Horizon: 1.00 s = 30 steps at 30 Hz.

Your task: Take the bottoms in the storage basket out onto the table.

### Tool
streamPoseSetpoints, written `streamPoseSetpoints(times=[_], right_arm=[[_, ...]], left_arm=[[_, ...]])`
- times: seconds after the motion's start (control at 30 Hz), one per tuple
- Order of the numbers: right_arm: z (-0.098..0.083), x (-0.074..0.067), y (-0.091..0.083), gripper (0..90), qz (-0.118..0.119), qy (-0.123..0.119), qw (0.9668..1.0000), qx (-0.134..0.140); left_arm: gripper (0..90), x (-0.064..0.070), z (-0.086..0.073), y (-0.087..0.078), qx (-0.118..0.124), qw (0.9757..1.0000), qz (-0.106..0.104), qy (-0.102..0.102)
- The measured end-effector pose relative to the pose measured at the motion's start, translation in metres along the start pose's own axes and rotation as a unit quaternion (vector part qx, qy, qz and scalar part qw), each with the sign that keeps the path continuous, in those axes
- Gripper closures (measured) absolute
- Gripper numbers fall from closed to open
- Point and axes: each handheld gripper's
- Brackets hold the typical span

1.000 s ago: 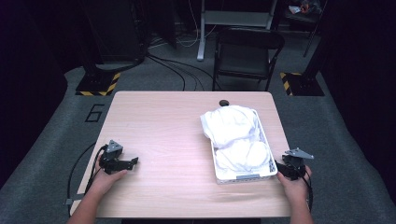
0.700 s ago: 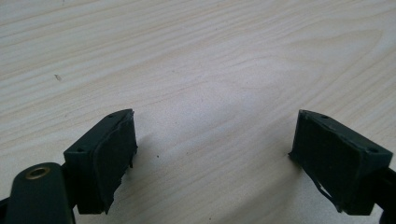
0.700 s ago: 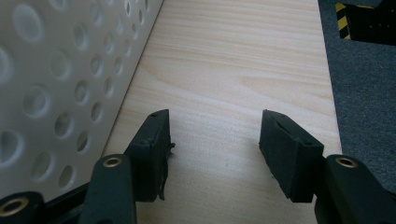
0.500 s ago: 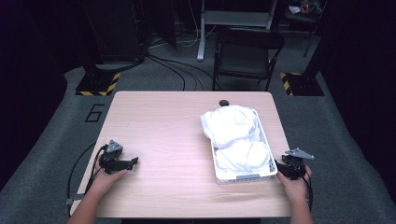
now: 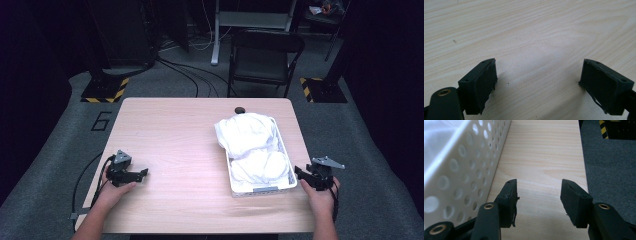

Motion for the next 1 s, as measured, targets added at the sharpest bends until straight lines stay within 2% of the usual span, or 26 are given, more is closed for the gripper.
streamPoseSetpoints(times=[0.13,0.2,0.47,0.6,0.73,0.77,0.83,0.87,0.9,1.0], right_arm=[[0.004,-0.002,-0.008,45.7,-0.002,-0.008,1.0000,0.003],[0.008,-0.005,-0.015,45.1,-0.018,-0.020,0.9996,0.012],[0.017,-0.009,-0.031,42.2,-0.019,-0.015,0.9994,0.024],[0.024,-0.014,-0.043,40.5,-0.025,-0.014,0.9988,0.040],[0.029,-0.018,-0.050,35.1,-0.004,-0.005,0.9986,0.053],[0.031,-0.023,-0.053,32.2,0.007,-0.015,0.9983,0.057],[0.034,-0.029,-0.056,30.5,0.003,-0.028,0.9979,0.057],[0.034,-0.029,-0.056,30.5,0.003,-0.028,0.9979,0.057],[0.036,-0.036,-0.057,28.5,0.012,-0.030,0.9977,0.060],[0.040,-0.043,-0.060,26.0,0.024,-0.037,0.9972,0.060]], left_arm=[[13.4,0.000,0.000,0.000,0.000,1.0000,0.000,0.000],[13.4,0.000,0.000,0.000,0.000,1.0000,0.000,0.000],[13.4,0.000,0.000,0.000,0.000,1.0000,0.000,0.000],[13.4,0.000,0.000,0.000,0.000,1.0000,0.000,0.000],[13.4,0.000,0.000,0.000,0.000,1.0000,0.000,0.000],[13.4,0.000,0.000,0.000,0.000,1.0000,0.000,0.000],[13.4,0.000,0.000,0.000,0.000,1.0000,0.000,0.000],[13.4,0.000,0.000,0.000,0.000,1.0000,0.000,0.000],[13.4,0.000,0.000,0.000,0.000,1.0000,0.000,0.000],[13.3,0.000,0.000,0.000,0.001,1.0000,0.000,0.000]])
Point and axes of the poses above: each handheld gripper's, and its own axes: y roughly forward along the jaws, z roughly out of its top, x roughly to its right, and after that the axes turned 1 degree about x, right-handed
